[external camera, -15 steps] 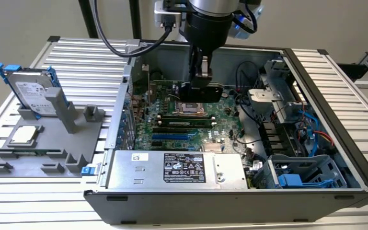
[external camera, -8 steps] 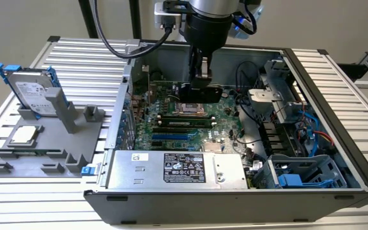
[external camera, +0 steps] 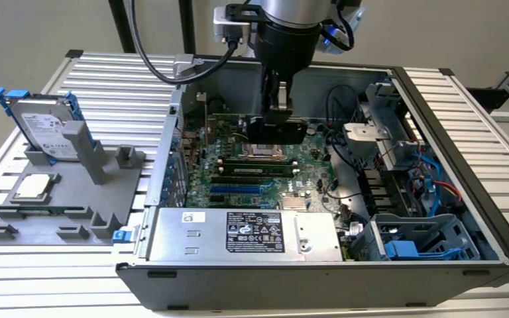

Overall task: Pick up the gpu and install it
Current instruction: 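Insert the gpu into the slot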

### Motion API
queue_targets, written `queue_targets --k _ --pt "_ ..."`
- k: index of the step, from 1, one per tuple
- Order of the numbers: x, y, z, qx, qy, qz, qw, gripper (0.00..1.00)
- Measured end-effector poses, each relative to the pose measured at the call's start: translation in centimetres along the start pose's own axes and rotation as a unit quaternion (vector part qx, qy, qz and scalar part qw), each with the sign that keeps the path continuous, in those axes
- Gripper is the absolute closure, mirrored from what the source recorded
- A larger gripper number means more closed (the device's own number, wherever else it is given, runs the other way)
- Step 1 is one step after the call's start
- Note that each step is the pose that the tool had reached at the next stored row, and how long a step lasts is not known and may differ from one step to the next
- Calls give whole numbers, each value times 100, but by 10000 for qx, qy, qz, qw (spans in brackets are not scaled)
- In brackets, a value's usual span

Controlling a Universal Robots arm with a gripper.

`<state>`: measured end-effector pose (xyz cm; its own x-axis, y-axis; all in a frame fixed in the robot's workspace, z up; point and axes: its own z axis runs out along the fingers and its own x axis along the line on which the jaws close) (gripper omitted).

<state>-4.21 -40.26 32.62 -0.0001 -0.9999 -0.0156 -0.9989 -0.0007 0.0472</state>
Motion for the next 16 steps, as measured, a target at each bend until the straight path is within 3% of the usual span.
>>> queue_targets --k 10,16 --pt "1 -6 98 0 0 0 10000 100" --pt "2 -6 99 0 1 0 10000 100"
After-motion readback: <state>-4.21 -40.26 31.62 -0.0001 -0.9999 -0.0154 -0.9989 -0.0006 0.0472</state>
